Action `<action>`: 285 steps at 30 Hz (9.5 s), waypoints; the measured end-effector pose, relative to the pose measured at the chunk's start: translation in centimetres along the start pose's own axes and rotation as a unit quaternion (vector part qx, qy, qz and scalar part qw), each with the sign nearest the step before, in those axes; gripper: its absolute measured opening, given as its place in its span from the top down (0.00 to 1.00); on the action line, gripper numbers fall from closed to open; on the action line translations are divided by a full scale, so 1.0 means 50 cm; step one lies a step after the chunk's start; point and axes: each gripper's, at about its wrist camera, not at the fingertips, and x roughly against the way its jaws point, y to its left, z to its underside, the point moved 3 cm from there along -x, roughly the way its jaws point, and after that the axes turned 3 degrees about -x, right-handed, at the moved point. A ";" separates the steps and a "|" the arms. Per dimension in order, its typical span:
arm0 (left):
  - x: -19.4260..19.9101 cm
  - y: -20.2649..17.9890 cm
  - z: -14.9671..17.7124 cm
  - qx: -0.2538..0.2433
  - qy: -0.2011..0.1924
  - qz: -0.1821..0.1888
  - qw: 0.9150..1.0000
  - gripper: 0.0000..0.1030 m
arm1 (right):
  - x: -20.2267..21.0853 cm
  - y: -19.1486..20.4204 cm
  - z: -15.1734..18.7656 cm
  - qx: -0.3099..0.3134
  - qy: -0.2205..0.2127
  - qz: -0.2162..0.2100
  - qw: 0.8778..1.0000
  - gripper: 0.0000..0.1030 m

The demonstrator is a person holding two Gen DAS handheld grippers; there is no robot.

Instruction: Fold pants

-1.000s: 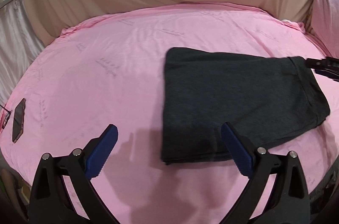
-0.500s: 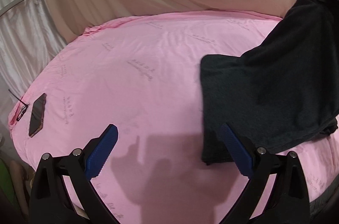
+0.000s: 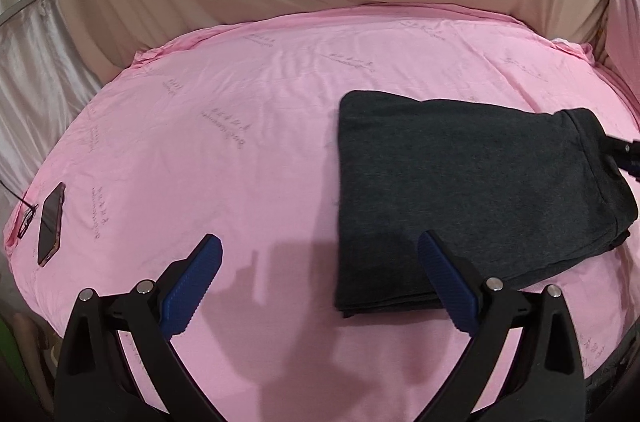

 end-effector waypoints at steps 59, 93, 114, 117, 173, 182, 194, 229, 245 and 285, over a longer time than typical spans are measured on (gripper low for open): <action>-0.037 -0.008 0.045 0.060 0.111 0.218 0.968 0.71 | 0.071 -0.037 0.169 -0.033 0.039 -0.006 0.999 0.60; -0.077 -0.073 0.034 0.088 0.089 0.197 0.972 0.47 | 0.042 -0.034 0.175 -0.078 0.008 -0.053 0.996 0.58; -0.091 -0.010 0.038 0.163 0.117 0.296 0.934 0.83 | 0.059 -0.039 0.170 -0.086 0.008 -0.091 0.992 0.69; -0.036 -0.030 0.034 0.120 0.105 0.285 0.945 0.83 | 0.091 -0.027 0.175 -0.066 0.006 -0.082 0.994 0.69; 0.323 0.037 -0.292 -0.007 -0.227 0.124 0.966 0.82 | 0.316 0.270 -0.142 0.122 -0.231 -0.132 0.956 0.71; 0.201 0.074 -0.513 0.022 -0.260 0.086 0.961 0.82 | 0.176 0.308 -0.377 0.125 -0.280 -0.135 0.942 0.71; -0.310 0.028 -0.575 0.016 -0.137 0.087 0.987 0.81 | -0.275 0.107 -0.492 0.001 -0.158 -0.097 0.983 0.71; -0.411 0.100 -0.423 0.116 0.028 0.111 0.987 0.21 | -0.272 0.140 -0.446 0.091 -0.029 0.010 0.995 0.91; -0.429 0.121 -0.377 0.184 0.093 0.225 0.952 0.77 | -0.251 0.066 -0.367 0.039 -0.038 -0.044 0.998 0.71; -0.357 0.115 -0.393 0.147 0.032 0.101 0.984 0.60 | -0.253 0.095 -0.365 0.087 -0.048 0.042 0.994 0.91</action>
